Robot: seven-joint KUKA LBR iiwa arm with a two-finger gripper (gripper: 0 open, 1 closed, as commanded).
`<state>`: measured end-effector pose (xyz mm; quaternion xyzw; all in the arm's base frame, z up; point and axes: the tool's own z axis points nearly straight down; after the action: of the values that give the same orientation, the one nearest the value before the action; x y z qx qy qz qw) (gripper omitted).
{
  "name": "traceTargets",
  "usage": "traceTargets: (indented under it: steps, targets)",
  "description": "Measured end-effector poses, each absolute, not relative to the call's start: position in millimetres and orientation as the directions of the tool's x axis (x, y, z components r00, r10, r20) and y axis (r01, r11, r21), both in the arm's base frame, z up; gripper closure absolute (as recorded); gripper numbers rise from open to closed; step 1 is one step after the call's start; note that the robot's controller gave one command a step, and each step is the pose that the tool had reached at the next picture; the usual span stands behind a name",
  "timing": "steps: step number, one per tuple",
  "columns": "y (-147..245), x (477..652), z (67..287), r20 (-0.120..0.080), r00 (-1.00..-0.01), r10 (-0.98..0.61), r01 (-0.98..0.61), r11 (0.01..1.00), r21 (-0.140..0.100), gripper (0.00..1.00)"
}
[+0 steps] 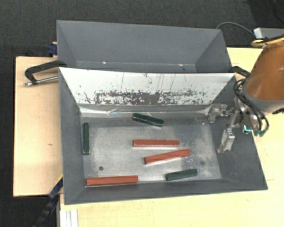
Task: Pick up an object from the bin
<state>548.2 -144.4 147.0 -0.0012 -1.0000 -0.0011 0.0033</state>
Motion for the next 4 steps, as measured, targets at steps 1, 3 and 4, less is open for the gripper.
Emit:
traceTargets:
  steps: [1,3,4]
  targets:
    - [-144,550.2,152,-0.002,-1.0,0.0,0.0,1.0,0.001,0.0]
    - [-74,542.5,106,-0.003,-0.986,-0.168,-0.168,0.986,0.002,0.0]
    - [-42,541.2,118,-0.004,-0.941,-0.338,-0.338,0.941,-0.001,0.0]
